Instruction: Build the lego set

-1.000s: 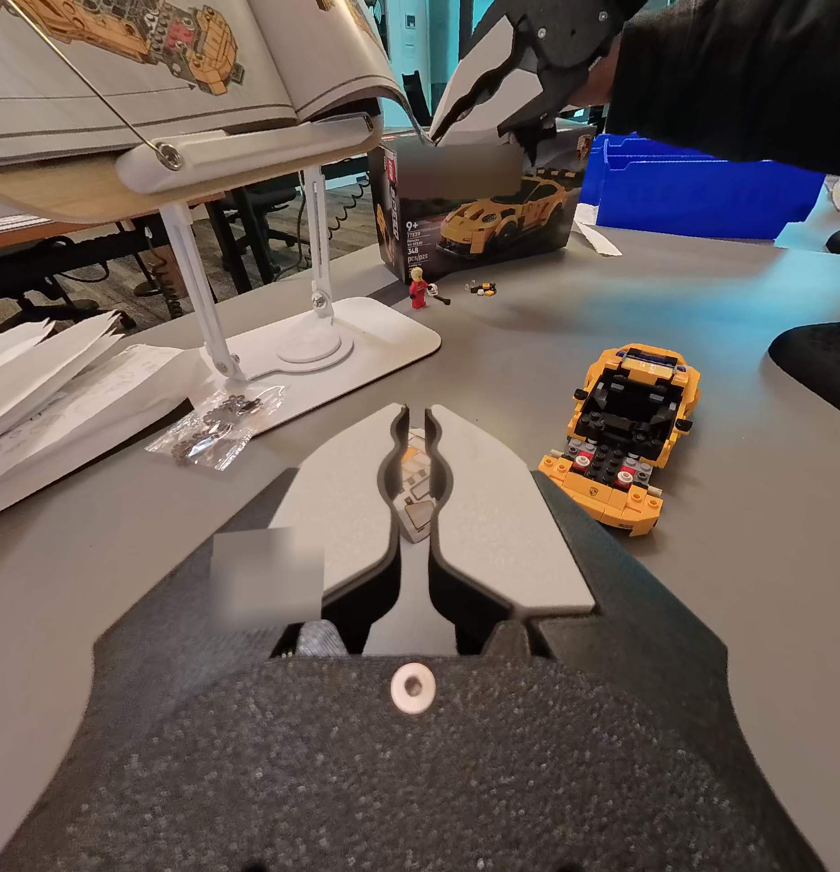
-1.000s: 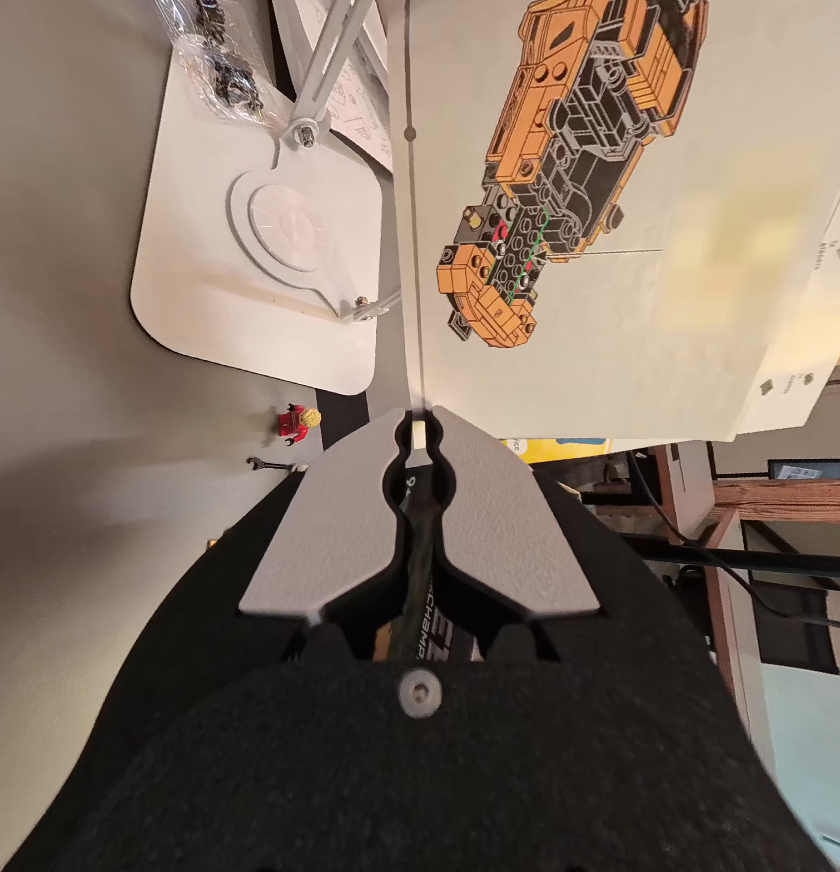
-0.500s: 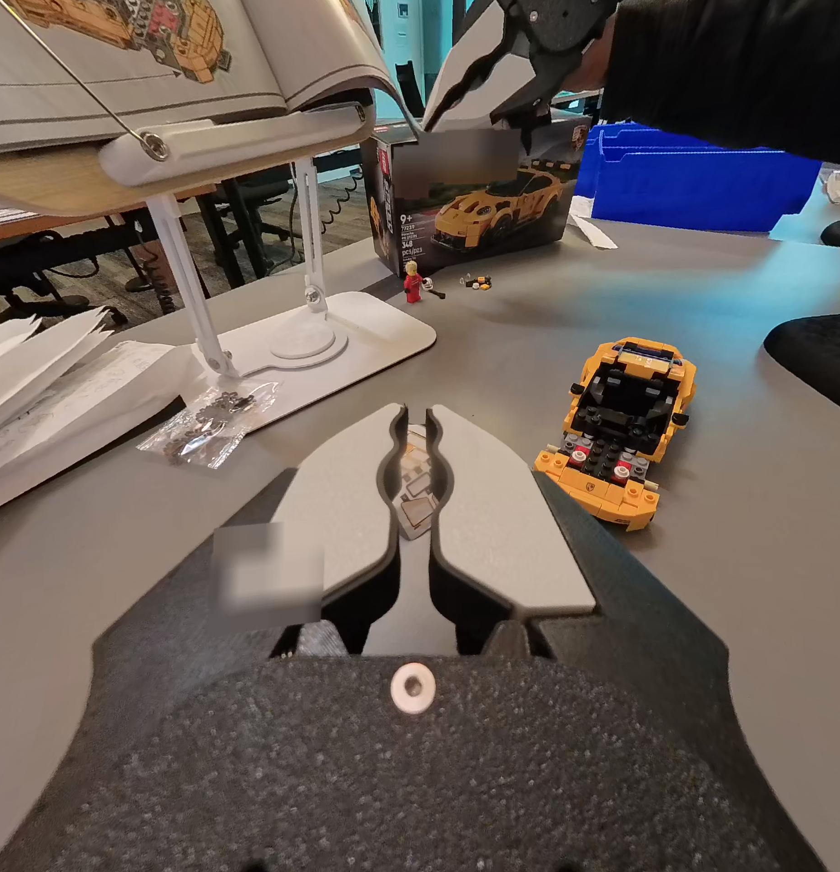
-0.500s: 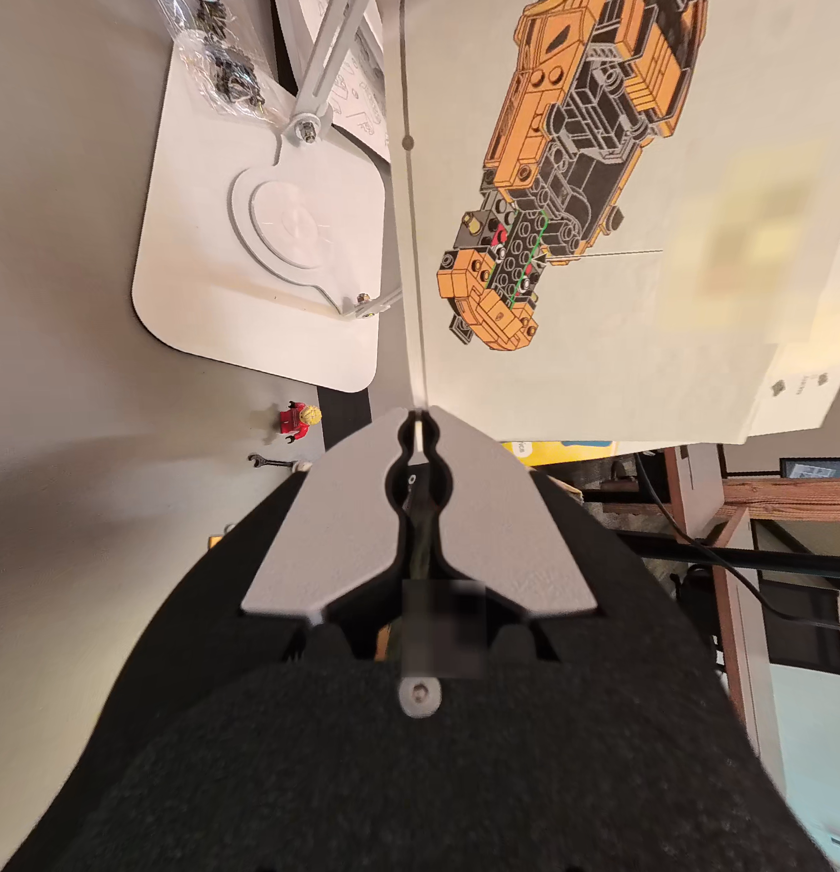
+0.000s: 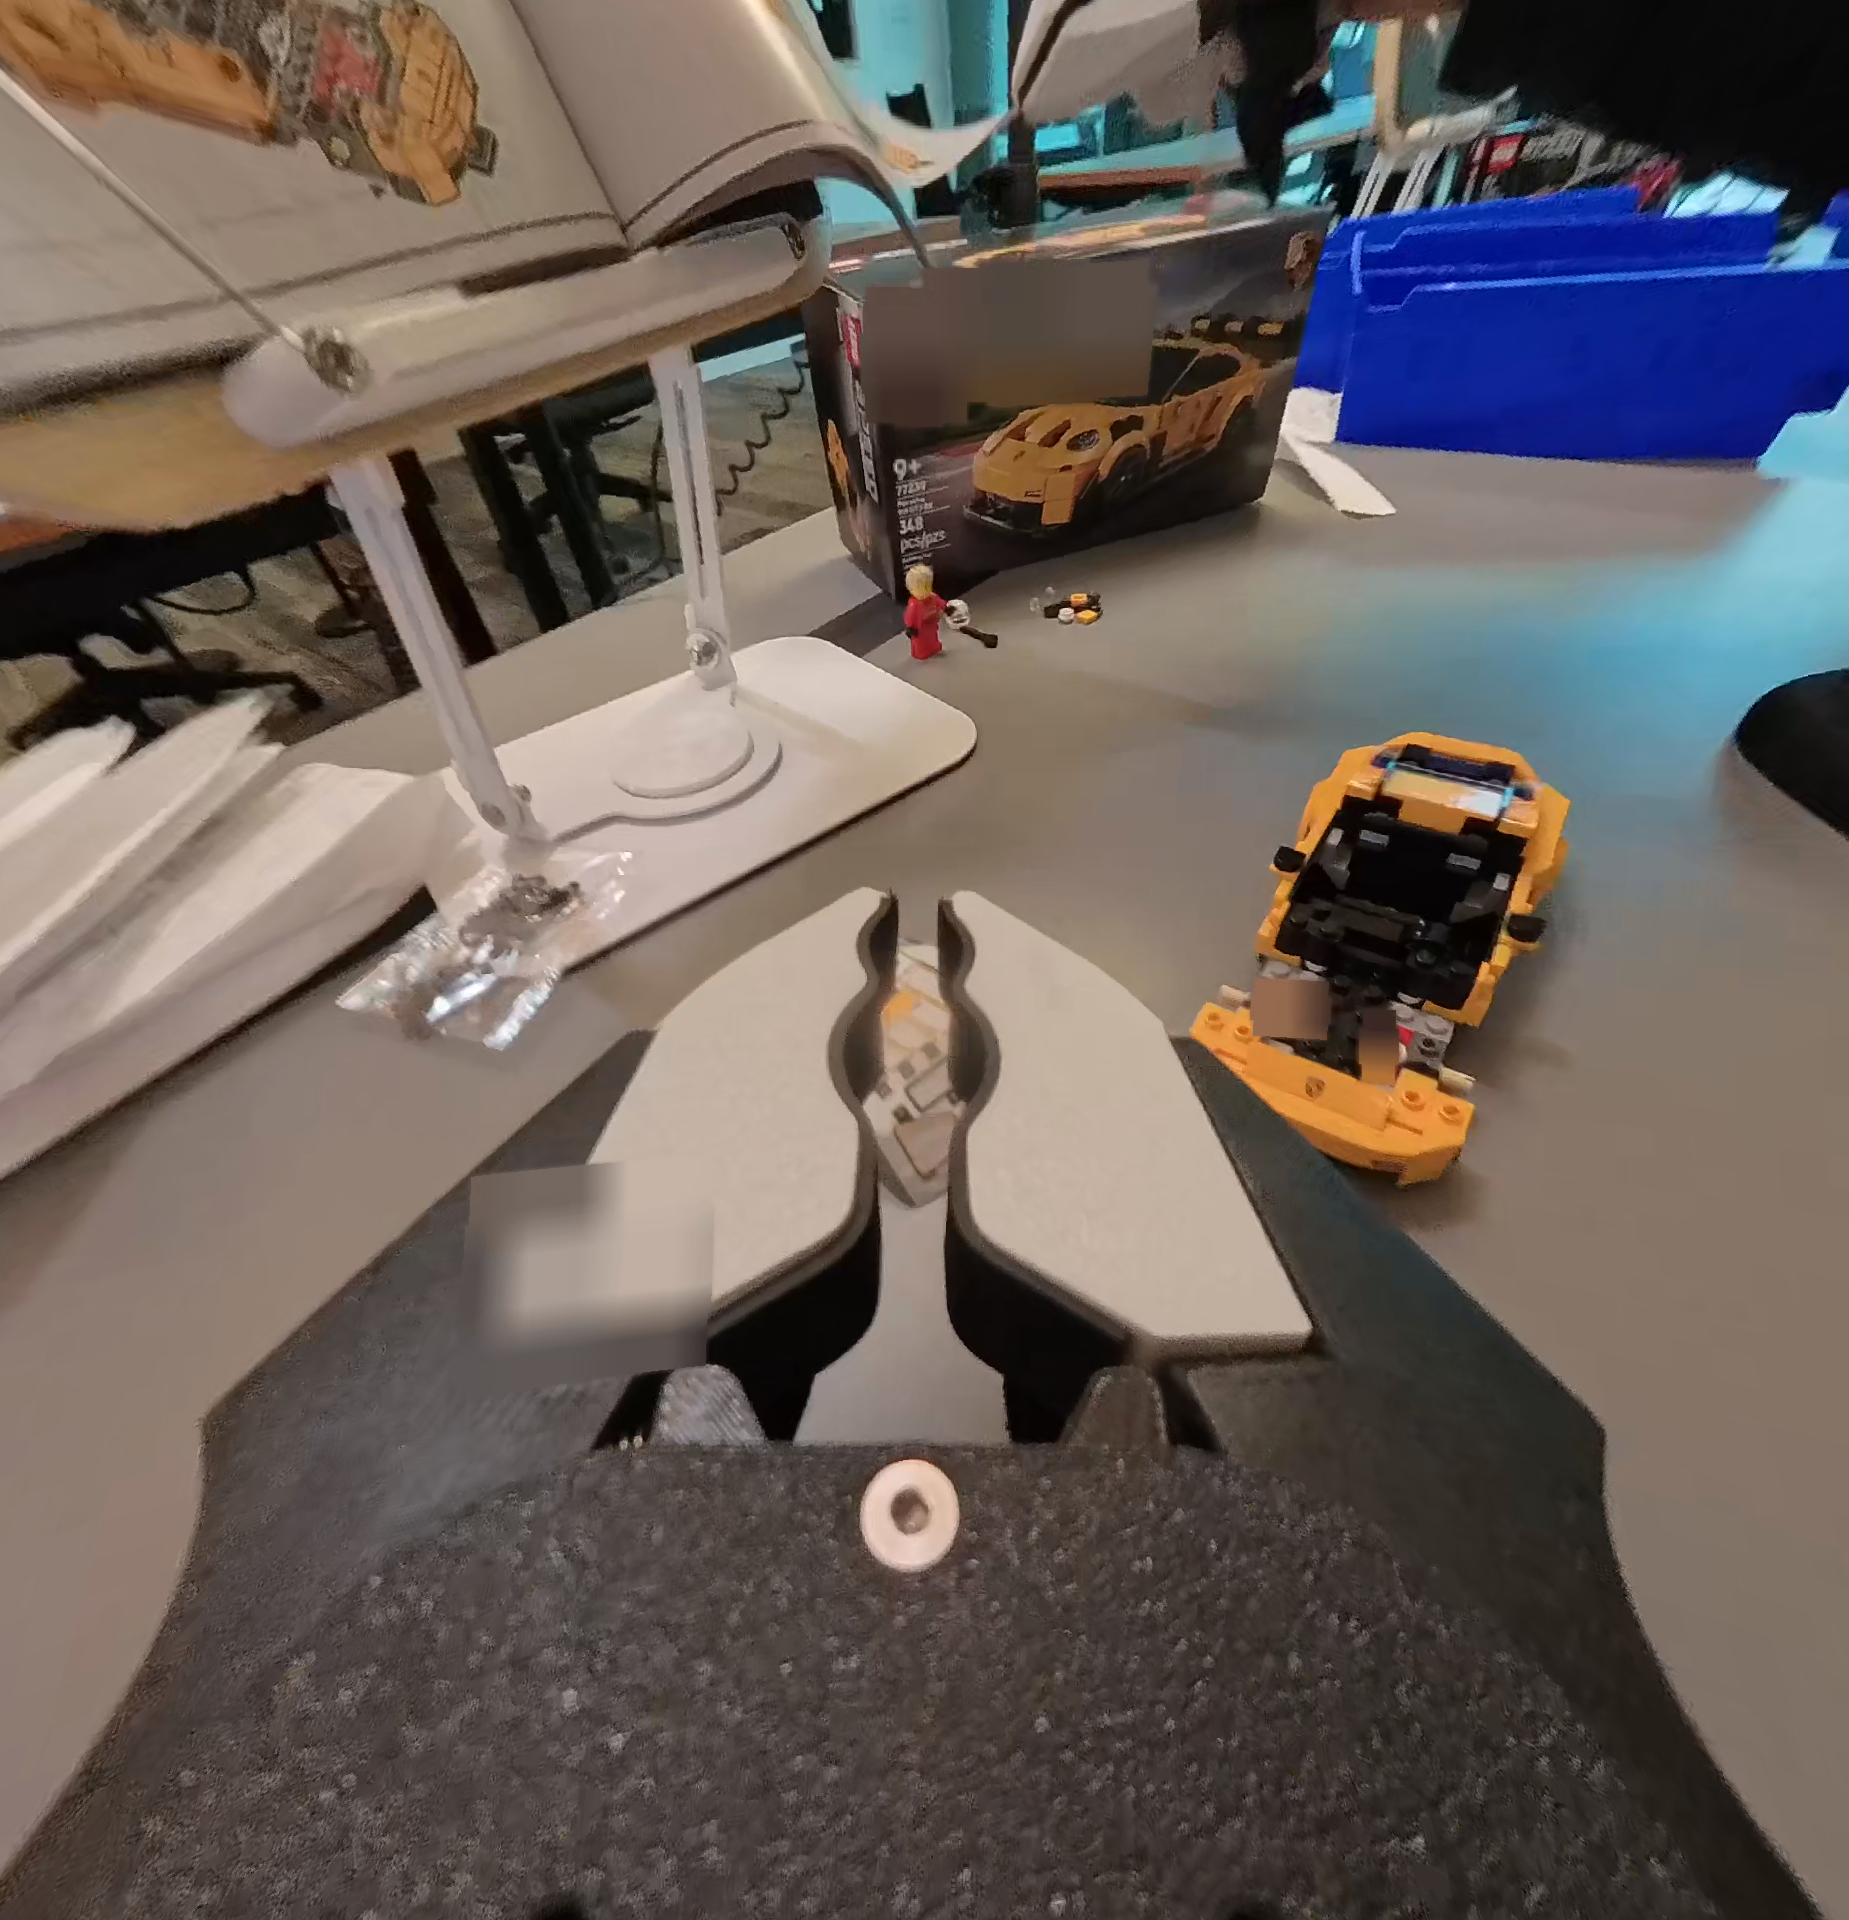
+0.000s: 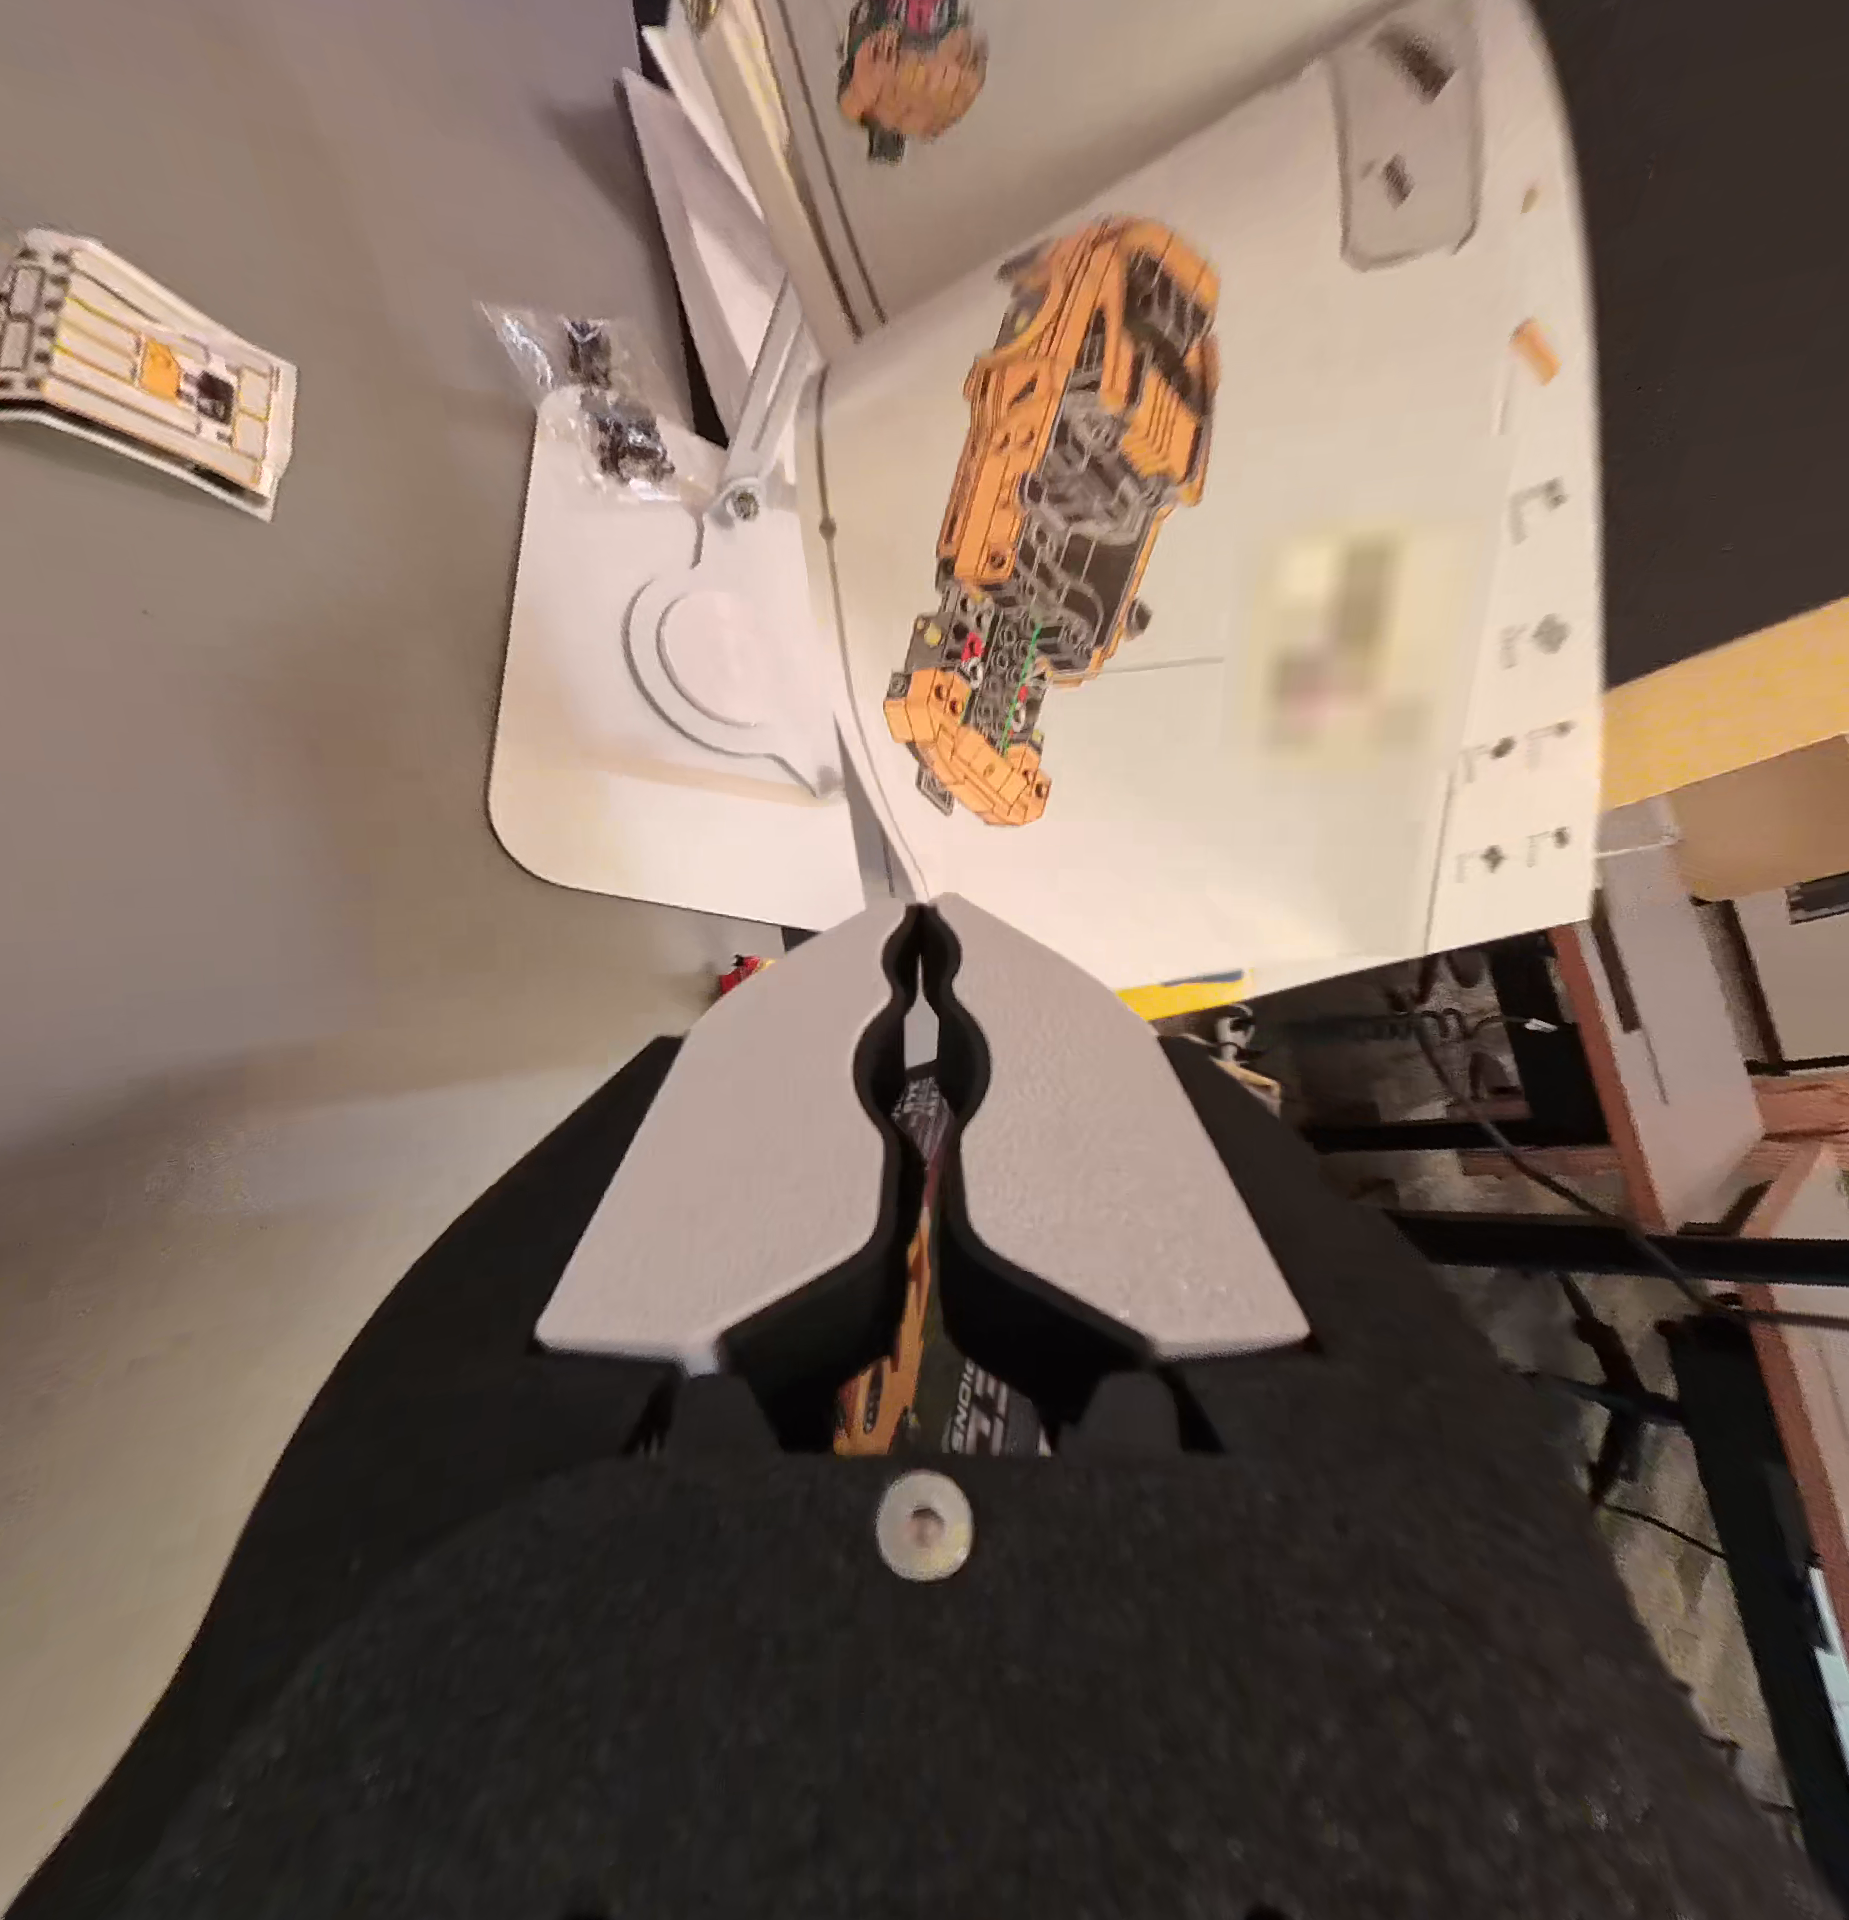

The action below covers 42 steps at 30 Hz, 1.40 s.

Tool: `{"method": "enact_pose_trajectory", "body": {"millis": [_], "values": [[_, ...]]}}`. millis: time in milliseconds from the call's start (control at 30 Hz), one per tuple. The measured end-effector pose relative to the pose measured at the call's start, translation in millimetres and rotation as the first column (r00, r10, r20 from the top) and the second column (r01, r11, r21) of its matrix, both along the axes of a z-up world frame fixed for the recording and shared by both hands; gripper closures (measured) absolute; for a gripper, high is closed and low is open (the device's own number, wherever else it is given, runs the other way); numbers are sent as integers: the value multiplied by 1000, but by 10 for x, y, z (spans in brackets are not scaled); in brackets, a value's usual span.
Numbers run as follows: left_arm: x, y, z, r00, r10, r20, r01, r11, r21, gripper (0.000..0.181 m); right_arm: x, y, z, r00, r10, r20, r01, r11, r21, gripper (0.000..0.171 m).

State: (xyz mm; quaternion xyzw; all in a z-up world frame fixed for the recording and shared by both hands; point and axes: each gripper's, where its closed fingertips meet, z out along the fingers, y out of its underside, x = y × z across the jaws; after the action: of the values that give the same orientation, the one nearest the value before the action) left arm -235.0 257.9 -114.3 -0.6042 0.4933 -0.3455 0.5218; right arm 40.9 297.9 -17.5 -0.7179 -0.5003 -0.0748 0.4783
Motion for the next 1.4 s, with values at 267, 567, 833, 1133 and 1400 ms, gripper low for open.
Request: {"method": "enact_pose_trajectory", "body": {"millis": [267,567,833,1133,1400], "values": [[685,-18,894,998,-53,-36,60,964,259,161,-330,-142,359,999,34,-35,-29,990,139,171],[1843,140,1231,988,-71,-137,126,883,452,153,-279,-117,507,998,-33,-57,45,973,228,171],[1768,123,993,992,-67,-106,102,923,370,158,156,347,164,940,-185,-285,237,958,163,102],[1477,107,875,999,-30,-13,32,967,251,159,97,922,122,807,-253,-534,334,940,60,83],[1397,172,787,999,-28,24,24,986,166,161,158,981,126,796,-315,-516,423,900,104,122]]}}
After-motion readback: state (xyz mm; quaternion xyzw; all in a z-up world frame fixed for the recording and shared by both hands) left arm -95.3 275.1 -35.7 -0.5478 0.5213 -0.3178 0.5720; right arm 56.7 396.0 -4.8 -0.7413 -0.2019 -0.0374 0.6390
